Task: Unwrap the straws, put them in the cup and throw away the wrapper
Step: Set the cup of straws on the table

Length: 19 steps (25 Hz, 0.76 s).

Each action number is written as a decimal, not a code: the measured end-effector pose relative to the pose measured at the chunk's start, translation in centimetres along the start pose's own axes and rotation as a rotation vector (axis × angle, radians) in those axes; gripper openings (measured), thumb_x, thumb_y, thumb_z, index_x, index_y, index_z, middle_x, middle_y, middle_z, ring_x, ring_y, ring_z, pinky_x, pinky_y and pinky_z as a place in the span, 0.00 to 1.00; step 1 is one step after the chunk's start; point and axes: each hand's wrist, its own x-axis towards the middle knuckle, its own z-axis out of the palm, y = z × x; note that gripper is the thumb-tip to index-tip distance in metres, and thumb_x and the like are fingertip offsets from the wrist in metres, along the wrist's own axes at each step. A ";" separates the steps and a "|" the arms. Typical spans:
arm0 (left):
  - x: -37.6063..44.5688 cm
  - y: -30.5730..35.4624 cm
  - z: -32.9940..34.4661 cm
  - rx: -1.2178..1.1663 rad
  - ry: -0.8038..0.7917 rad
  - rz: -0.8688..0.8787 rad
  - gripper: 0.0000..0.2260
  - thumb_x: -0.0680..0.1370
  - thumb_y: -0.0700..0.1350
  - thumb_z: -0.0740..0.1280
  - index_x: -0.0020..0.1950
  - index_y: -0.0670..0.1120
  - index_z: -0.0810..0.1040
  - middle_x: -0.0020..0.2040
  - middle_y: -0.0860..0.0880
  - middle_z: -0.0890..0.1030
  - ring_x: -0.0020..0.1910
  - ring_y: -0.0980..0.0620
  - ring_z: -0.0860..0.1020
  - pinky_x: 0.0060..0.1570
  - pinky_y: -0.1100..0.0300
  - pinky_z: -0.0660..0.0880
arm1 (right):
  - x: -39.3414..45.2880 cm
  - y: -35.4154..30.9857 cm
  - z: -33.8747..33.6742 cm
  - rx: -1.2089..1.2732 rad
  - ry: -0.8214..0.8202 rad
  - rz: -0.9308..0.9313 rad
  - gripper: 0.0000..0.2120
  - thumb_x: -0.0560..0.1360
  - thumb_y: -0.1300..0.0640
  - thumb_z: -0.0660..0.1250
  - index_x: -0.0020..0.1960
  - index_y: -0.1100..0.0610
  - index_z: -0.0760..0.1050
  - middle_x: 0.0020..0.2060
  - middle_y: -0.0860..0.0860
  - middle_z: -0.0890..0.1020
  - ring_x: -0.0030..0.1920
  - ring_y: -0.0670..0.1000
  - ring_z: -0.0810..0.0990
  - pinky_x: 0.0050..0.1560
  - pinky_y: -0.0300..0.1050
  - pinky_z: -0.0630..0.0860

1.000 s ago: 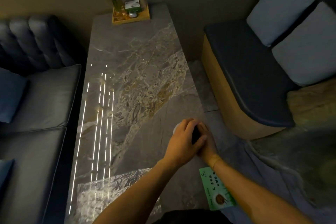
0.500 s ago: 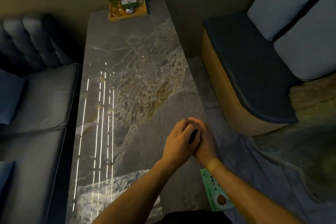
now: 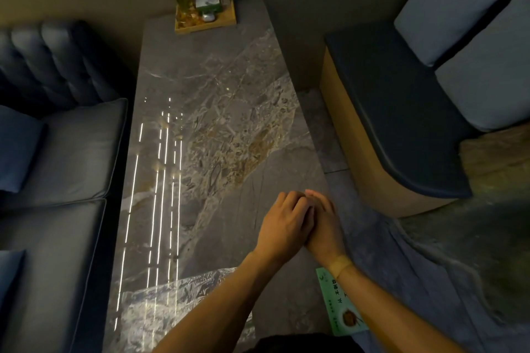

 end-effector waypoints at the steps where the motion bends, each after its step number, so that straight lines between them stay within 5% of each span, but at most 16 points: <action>1: -0.1 -0.3 0.0 0.026 -0.007 -0.002 0.08 0.81 0.46 0.62 0.51 0.43 0.78 0.49 0.45 0.79 0.46 0.46 0.75 0.39 0.52 0.75 | 0.0 -0.2 0.0 -0.099 -0.056 -0.036 0.22 0.74 0.55 0.61 0.68 0.54 0.67 0.67 0.52 0.73 0.73 0.52 0.66 0.74 0.46 0.59; 6: -0.1 -1.5 0.0 0.104 -0.007 -0.012 0.08 0.81 0.47 0.61 0.50 0.45 0.77 0.48 0.46 0.78 0.44 0.48 0.74 0.36 0.55 0.75 | -0.4 -0.8 -0.3 0.078 0.023 0.037 0.28 0.69 0.53 0.69 0.68 0.51 0.68 0.66 0.52 0.73 0.67 0.53 0.71 0.66 0.42 0.65; 10: 0.0 -2.4 0.2 -0.054 0.002 -0.185 0.07 0.82 0.49 0.58 0.52 0.47 0.72 0.51 0.48 0.75 0.46 0.50 0.73 0.40 0.56 0.75 | -0.8 -0.8 -0.8 0.122 -0.068 0.052 0.35 0.61 0.46 0.74 0.65 0.47 0.67 0.70 0.50 0.67 0.67 0.54 0.69 0.60 0.51 0.76; 19: -0.3 -2.3 0.7 -0.318 0.111 -0.469 0.02 0.82 0.47 0.59 0.50 0.52 0.69 0.46 0.55 0.72 0.41 0.60 0.72 0.39 0.67 0.69 | -1.0 -0.6 -1.1 0.114 -0.069 0.045 0.34 0.62 0.41 0.74 0.65 0.44 0.68 0.70 0.48 0.66 0.67 0.54 0.68 0.61 0.55 0.75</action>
